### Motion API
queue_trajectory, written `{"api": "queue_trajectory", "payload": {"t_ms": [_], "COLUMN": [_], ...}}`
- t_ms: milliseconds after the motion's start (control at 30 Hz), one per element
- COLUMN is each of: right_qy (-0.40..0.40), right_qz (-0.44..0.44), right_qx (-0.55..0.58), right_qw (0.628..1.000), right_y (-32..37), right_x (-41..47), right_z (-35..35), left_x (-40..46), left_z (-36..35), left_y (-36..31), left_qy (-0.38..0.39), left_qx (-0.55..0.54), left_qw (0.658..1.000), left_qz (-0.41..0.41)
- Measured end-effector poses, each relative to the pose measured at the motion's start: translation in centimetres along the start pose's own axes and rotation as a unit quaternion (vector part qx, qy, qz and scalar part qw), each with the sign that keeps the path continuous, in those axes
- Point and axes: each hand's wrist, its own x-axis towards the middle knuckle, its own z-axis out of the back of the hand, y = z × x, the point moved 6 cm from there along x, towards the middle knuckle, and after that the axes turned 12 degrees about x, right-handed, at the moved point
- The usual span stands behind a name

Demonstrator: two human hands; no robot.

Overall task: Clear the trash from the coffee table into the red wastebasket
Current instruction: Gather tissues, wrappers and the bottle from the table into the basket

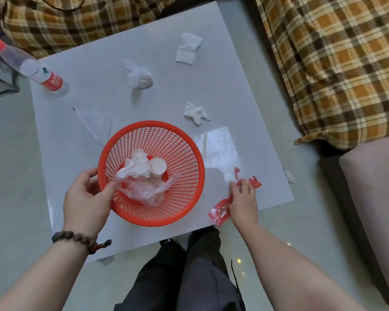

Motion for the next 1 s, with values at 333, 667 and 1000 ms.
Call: {"api": "queue_trajectory", "payload": {"t_ms": [333, 667, 1000], "right_qy": [-0.055, -0.084, 0.139], "right_qz": [0.042, 0.246, 0.285], "right_qx": [0.2, 0.37, 0.128], "right_qw": [0.977, 0.892, 0.94], "right_y": [3.3, 17.4, 25.3], "right_x": [0.0, -5.7, -5.9], "right_z": [4.6, 13.2, 6.7], "left_x": [-0.8, -1.9, -2.2], "left_z": [1.3, 3.7, 3.4], "left_y": [0.4, 1.1, 0.3], "left_qy": [-0.015, -0.071, -0.062], "left_qx": [-0.011, -0.007, -0.054], "left_qw": [1.0, 0.997, 0.996], "left_qz": [0.007, 0.031, 0.043]}}
